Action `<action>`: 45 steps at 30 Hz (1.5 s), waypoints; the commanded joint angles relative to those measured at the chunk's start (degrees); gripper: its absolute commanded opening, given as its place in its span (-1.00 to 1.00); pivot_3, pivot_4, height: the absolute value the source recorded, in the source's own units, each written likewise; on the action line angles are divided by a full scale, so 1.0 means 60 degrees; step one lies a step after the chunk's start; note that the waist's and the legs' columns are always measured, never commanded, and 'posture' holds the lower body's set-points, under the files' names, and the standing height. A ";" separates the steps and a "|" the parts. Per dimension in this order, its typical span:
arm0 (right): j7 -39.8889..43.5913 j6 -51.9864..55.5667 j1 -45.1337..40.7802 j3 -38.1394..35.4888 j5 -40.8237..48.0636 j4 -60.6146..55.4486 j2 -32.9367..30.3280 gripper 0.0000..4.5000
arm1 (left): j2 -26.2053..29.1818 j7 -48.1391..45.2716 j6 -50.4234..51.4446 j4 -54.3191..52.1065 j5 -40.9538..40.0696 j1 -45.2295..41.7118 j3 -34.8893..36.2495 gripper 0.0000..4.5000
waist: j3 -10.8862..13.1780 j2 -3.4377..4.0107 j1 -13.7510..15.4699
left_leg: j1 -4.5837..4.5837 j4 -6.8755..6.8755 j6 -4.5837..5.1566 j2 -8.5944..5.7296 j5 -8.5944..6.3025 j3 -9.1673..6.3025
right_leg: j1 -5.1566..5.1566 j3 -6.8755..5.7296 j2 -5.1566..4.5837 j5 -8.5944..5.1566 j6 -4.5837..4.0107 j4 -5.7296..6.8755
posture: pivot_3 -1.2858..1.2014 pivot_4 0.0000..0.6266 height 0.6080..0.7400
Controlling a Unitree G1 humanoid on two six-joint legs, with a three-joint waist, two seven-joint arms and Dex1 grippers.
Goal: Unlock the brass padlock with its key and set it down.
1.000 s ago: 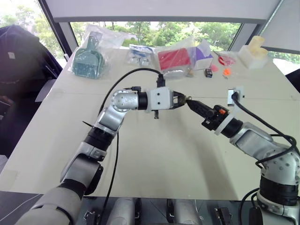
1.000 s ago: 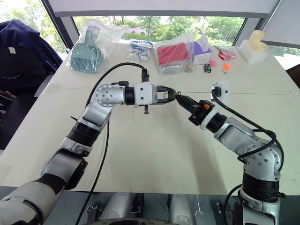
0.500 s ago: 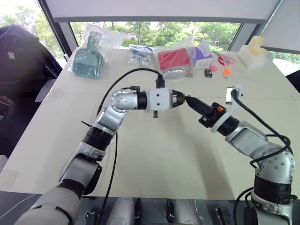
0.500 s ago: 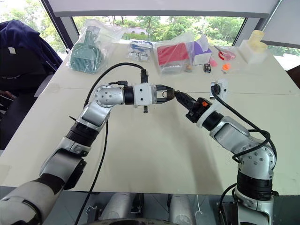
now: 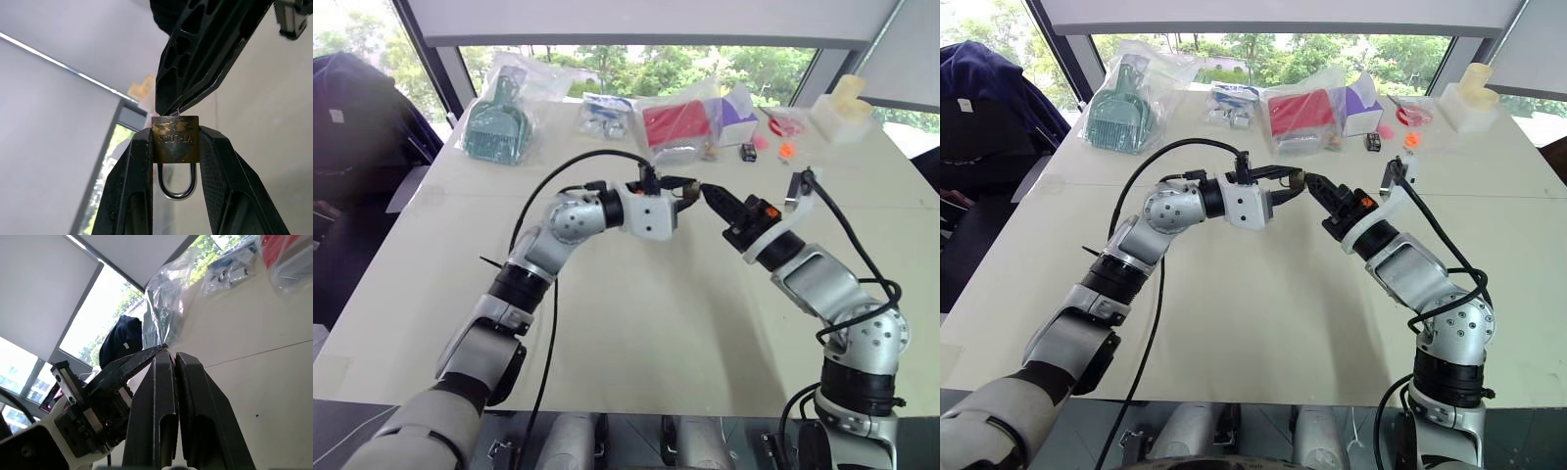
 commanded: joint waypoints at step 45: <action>0.5206 0.0059 -0.0488 0.0674 -0.3446 0.0636 -0.2619 0.99 | 0.0404 -0.0461 -0.1150 -0.0168 -0.1039 -0.0369 -0.0242 -0.69 | 0.0000 0.0001 -0.0202 | 0.0000 -0.0002 0.0000 0.0011 0.0000 0.0012 | -0.0003 0.0004 0.0006 0.0008 0.0015 -0.0005 | 0.03 -0.52 1.00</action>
